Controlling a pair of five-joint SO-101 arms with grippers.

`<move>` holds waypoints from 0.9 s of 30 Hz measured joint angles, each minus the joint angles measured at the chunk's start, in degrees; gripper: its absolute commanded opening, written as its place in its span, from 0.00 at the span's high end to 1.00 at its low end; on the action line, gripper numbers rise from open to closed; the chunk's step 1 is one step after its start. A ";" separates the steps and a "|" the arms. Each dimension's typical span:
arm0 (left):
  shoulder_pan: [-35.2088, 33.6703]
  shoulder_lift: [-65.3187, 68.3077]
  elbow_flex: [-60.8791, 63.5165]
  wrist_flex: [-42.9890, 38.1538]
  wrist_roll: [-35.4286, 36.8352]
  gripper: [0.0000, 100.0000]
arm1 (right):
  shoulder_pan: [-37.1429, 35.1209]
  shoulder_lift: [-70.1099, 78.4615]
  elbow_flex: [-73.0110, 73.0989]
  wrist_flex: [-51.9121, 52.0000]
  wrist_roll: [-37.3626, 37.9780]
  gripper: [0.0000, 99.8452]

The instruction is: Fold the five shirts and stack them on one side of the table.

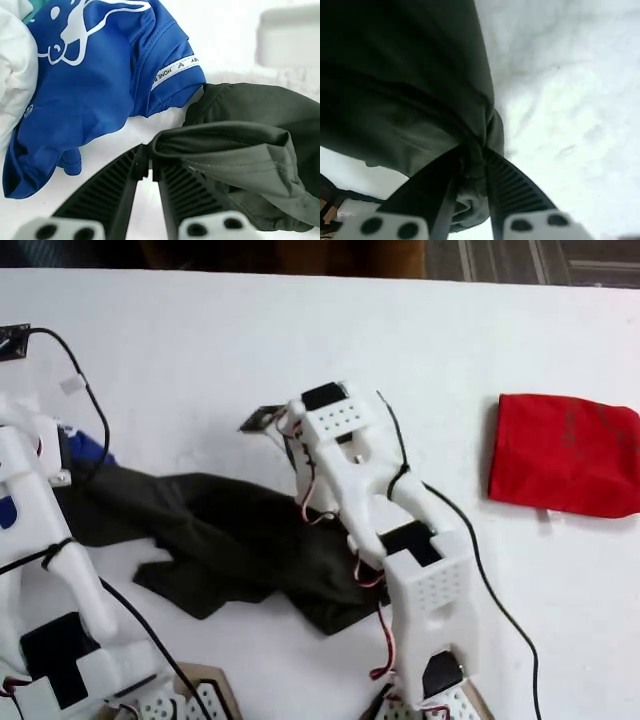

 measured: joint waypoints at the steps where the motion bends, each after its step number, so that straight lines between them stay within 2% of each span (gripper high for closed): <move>1: 0.00 0.00 0.00 0.00 0.00 0.98 | 0.53 -1.14 -1.05 0.79 0.00 0.98; 11: 0.00 -4.75 0.00 0.18 0.00 0.98 | 7.56 -20.31 -7.38 2.29 0.00 0.98; 19: 0.00 -7.47 0.09 0.18 0.00 0.98 | 10.11 -17.85 -5.63 2.29 0.09 0.98; 21: 0.00 -7.47 0.09 0.18 0.00 0.98 | 10.29 -14.42 -5.19 2.29 0.09 0.95; 25: 0.00 -7.47 0.09 0.18 0.00 0.98 | 10.37 -7.82 -5.19 2.29 0.09 0.79; 27: 0.00 -7.47 0.09 0.18 0.00 0.98 | 10.37 -5.54 -5.19 2.29 0.09 0.76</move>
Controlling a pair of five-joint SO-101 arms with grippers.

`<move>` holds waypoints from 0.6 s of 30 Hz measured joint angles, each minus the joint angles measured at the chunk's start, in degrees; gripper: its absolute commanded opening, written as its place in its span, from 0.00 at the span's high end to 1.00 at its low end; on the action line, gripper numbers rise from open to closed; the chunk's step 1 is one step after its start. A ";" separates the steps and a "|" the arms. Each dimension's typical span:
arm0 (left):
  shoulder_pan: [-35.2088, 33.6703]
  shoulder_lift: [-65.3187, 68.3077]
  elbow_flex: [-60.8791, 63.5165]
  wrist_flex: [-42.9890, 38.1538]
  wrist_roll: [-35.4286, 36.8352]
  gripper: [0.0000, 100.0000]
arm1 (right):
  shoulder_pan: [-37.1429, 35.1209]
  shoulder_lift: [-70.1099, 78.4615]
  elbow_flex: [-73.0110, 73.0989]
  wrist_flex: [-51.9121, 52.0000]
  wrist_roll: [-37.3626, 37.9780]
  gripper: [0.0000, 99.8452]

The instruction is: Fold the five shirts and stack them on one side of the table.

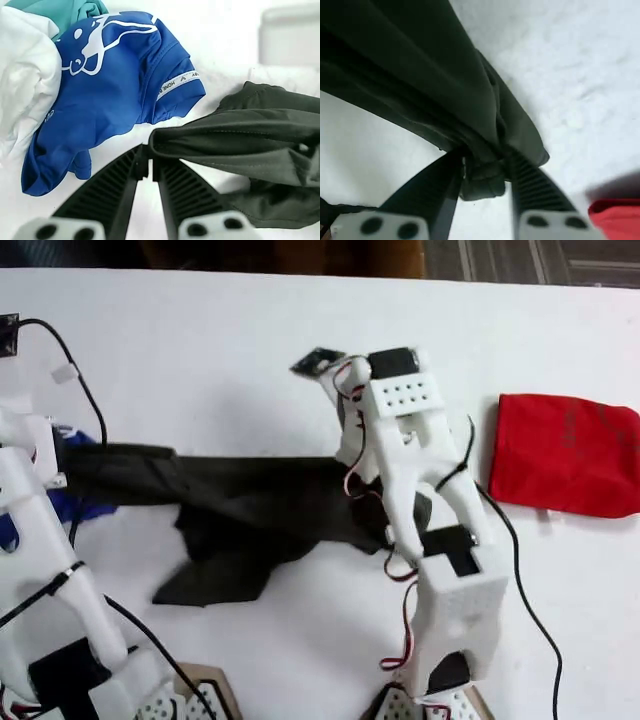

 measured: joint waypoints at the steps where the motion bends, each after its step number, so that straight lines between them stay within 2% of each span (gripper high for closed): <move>1: 0.00 0.00 0.00 0.00 0.00 0.98 | 0.00 0.62 0.00 -0.26 0.00 0.76; 5: 0.00 0.00 0.09 0.00 0.00 0.98 | -0.79 1.85 0.00 -2.64 0.00 0.82; 10: 0.00 0.00 0.09 0.00 0.00 0.98 | -1.49 1.85 0.00 -3.87 0.00 0.99; 12: 0.00 0.00 0.09 0.00 0.00 0.98 | -1.32 1.85 0.00 -3.96 0.00 0.96; 18: 0.00 0.00 0.09 0.00 0.00 0.98 | 0.70 2.02 -7.38 -0.44 0.00 0.98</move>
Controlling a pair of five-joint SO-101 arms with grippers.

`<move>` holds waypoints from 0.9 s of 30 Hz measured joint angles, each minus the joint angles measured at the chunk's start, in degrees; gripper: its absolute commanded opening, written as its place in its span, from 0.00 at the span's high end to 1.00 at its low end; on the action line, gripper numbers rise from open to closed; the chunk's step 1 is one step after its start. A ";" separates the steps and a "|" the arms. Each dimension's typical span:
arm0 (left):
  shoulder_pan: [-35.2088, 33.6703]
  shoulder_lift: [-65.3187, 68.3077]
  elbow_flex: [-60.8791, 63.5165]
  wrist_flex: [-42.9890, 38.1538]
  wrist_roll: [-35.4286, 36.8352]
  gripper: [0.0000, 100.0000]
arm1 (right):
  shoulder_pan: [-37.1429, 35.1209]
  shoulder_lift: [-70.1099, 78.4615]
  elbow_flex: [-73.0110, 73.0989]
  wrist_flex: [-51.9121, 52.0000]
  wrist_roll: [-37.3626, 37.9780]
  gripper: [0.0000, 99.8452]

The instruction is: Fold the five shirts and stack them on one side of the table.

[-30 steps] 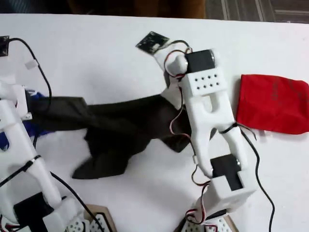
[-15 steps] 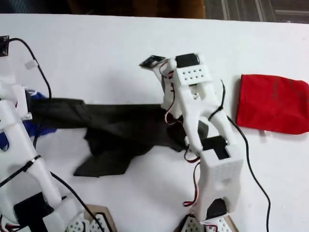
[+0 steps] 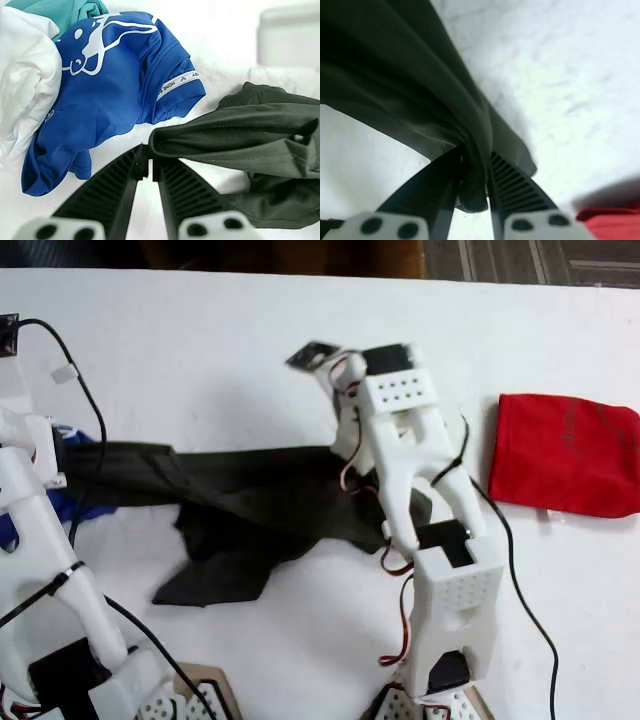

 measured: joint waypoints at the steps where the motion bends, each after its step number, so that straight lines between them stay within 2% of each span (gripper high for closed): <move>1: 0.00 0.00 0.00 0.00 0.00 0.98 | 0.79 0.00 -1.85 0.35 0.00 0.98; 7: 0.00 0.00 0.00 0.00 0.00 0.98 | 4.57 0.26 -6.68 0.44 0.00 0.98; 14: 0.09 0.00 0.00 0.00 0.00 0.98 | 2.99 0.35 -3.96 0.44 0.00 0.83; 27: 0.09 0.00 0.00 0.00 0.00 0.98 | 0.70 3.34 -3.52 0.18 0.00 0.83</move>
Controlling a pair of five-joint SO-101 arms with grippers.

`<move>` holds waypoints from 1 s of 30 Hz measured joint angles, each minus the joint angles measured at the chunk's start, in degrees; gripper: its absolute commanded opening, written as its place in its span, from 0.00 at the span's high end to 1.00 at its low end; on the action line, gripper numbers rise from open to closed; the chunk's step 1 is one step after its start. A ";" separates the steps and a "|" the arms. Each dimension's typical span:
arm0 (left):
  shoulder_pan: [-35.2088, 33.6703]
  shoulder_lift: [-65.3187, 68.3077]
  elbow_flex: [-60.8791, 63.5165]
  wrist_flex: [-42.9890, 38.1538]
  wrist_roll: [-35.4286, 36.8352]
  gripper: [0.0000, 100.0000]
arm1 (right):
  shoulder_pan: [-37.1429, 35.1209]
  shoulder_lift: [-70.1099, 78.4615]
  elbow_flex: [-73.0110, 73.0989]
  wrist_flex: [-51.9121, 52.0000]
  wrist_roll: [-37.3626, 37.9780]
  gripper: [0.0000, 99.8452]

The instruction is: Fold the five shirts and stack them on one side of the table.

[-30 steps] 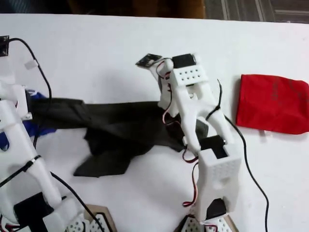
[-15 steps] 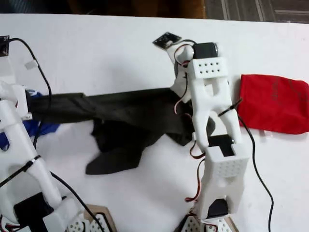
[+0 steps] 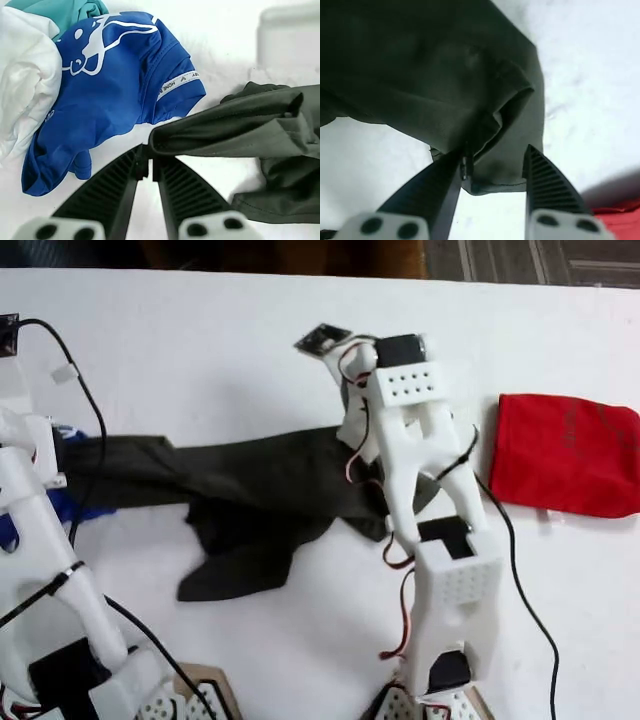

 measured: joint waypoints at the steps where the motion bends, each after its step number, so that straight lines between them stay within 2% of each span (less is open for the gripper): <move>1: 0.00 0.00 0.00 0.00 0.00 0.98 | 0.00 0.79 0.00 -0.18 0.00 0.83; 8: 0.00 0.00 0.00 0.00 0.00 0.98 | -1.41 4.22 -1.23 -4.48 -0.18 0.83; 16: 0.00 0.00 0.00 0.00 0.00 0.98 | -2.11 10.11 -8.53 -4.75 -0.18 0.83; 18: 0.00 0.00 0.00 0.00 0.00 0.98 | -2.11 11.78 -9.58 -4.75 -0.18 0.88; 20: 0.00 0.00 0.00 0.00 0.00 0.98 | -2.20 13.10 -10.90 -4.75 -0.18 0.98; 30: 0.00 0.00 0.00 0.00 0.00 0.98 | -2.20 13.98 -13.80 -4.13 -0.18 0.98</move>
